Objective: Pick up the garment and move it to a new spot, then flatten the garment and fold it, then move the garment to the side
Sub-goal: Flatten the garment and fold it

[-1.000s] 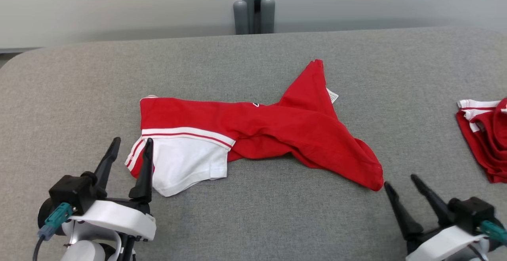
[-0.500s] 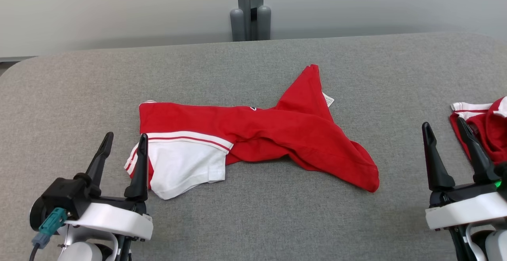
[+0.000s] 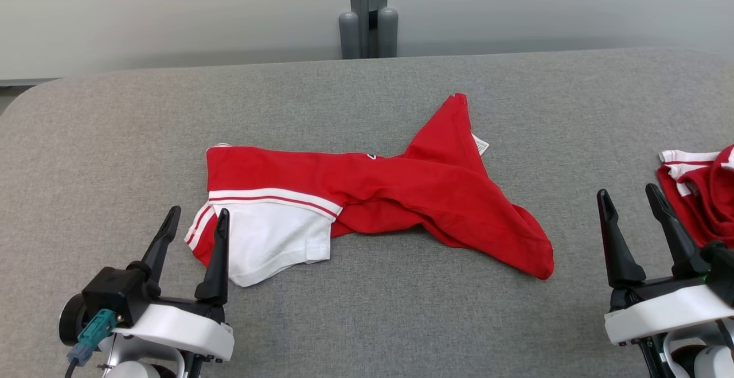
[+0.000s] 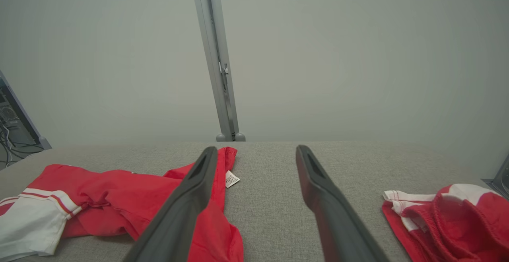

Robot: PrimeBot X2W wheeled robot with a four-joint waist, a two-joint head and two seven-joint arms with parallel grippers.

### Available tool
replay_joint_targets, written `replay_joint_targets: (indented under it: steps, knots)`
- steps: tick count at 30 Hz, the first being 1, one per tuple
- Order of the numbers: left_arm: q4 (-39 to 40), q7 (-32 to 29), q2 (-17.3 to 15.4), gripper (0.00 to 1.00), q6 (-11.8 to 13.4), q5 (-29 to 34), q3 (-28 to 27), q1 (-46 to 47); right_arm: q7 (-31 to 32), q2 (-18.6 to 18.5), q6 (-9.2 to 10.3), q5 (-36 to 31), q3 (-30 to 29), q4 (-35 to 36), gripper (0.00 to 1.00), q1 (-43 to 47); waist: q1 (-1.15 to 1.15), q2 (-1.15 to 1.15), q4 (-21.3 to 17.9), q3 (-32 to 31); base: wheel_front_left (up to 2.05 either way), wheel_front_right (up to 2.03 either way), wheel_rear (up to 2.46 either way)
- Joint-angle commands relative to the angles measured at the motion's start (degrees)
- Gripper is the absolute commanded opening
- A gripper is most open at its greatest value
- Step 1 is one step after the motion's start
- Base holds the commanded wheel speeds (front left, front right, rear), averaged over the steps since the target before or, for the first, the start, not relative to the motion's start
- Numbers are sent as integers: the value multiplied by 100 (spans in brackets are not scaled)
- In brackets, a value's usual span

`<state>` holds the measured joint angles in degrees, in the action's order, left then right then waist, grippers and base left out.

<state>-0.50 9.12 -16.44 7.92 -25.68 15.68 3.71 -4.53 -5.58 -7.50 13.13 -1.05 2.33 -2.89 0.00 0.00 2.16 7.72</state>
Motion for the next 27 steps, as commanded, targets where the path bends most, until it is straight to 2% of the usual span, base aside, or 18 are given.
replay_joint_targets:
  steps: [1, 9, 13, 20, 27]
  knots:
    - [0, 2, -6, 100, 24, 43, -2, 34, 38, -6, 2, -38, -15, 23, 100, 63, 0, 0, 18, 15, 0, 0, 0]
    - [30, -45, -27, 100, 47, 52, 57, 114, 68, -14, 2, -43, -6, 52, 100, -8, 0, 0, 45, 60, 0, 0, 0]
    - [-15, -317, -26, 100, -51, -40, 175, 237, 69, -20, 2, -14, 34, 60, 100, -59, 0, 0, 49, 141, 0, 0, 0]
    - [-584, -1126, 42, 100, -281, -520, 345, 269, 42, -17, 2, 48, 162, -37, 100, -118, 0, 0, 45, 352, 0, 0, 0]
    - [-1006, -1198, 141, 100, -344, -792, 275, 286, -15, 9, 2, 94, 239, -112, 100, -142, 0, 0, 63, 537, 0, 0, 0]
